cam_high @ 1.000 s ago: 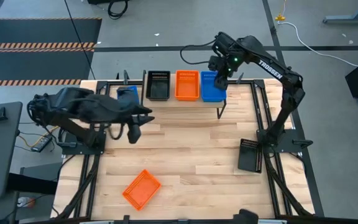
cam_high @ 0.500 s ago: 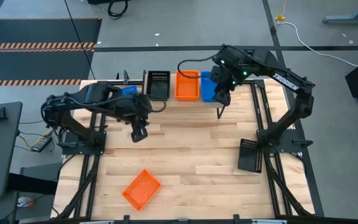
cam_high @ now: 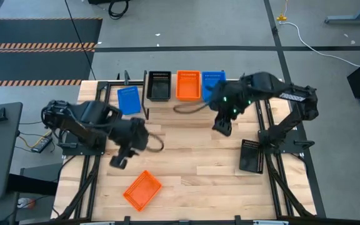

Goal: Stack baskets on shelf by color
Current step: Stack the orange bin on top of the orange bin on the shelf

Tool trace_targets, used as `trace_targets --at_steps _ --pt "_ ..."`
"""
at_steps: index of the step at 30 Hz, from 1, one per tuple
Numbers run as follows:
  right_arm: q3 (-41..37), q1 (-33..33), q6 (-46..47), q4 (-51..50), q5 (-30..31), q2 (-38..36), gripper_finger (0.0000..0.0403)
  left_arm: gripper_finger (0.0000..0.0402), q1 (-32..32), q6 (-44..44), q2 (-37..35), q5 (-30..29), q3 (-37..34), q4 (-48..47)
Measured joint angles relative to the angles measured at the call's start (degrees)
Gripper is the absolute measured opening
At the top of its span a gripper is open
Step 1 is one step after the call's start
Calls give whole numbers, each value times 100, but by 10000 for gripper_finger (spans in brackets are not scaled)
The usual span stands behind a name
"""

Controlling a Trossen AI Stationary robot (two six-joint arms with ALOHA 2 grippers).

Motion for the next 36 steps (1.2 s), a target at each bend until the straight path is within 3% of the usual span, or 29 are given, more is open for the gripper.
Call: trace_targets --at_steps 11,15,21,26,32,36 --pt "0 1900 2911 281 1103 5 226 133 -1639 116 -11 1 -72 4" --pt "-116 2560 3886 352 1517 87 226 143 -1989 -8 -27 243 -723 389" --pt "-525 3448 4851 551 1340 288 226 156 -2569 -613 -42 443 -2053 1440" --pt "-853 4108 5417 787 1177 289 226 158 -3089 -1164 -44 428 -2680 2505" --pt "-976 4765 5504 745 1326 285 226 167 -3605 -1165 -15 -456 -3346 3875" --pt "-1106 5083 5505 787 1717 286 226 180 -3624 -1300 229 -879 -3687 3896"
